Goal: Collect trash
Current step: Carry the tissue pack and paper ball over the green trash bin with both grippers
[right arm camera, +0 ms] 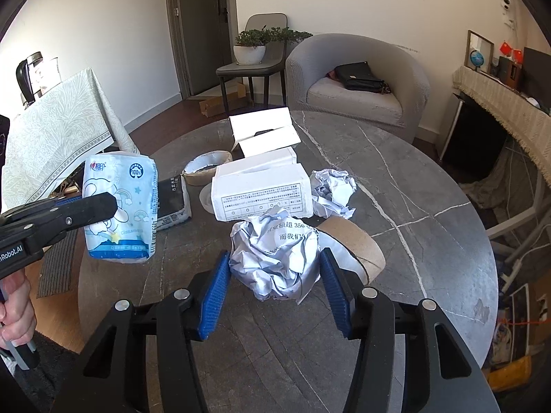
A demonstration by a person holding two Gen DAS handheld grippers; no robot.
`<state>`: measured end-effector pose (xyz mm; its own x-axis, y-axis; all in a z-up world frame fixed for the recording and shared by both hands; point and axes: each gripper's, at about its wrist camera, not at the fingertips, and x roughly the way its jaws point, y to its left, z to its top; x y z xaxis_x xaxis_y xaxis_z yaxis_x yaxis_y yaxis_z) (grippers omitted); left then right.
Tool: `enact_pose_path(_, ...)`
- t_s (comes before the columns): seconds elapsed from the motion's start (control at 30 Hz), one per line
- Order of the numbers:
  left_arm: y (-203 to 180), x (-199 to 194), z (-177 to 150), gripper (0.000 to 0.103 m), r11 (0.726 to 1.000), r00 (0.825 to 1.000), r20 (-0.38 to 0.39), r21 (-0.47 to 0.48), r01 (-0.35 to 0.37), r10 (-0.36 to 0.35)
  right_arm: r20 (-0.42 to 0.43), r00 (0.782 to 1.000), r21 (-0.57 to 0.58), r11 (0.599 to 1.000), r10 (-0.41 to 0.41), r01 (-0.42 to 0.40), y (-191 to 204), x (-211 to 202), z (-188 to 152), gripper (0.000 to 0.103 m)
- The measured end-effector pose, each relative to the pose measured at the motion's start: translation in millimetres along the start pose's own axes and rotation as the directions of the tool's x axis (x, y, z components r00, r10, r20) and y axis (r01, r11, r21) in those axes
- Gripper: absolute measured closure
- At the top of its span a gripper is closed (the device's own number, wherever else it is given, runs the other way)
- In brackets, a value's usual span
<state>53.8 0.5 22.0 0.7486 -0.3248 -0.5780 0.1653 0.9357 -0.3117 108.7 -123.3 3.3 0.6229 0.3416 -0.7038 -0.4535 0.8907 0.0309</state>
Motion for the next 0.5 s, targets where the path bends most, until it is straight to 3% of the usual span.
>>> enact_pose_path(0.2, 3, -16, 1, 0.093, 0.999, 0.999, 0.03, 0.023, -0.024, 0.023, 0.061, 0.997, 0.007, 0.998, 0.055, -0.055, 1, -11, 1, 0.05)
enact_pose_path(0.5, 30, -31, 2, 0.093, 0.996, 0.995, 0.04, 0.009, -0.089, 0.088, 0.097, 0.987, -0.038, 0.991, 0.128, -0.125, 38, -9, 19, 0.05)
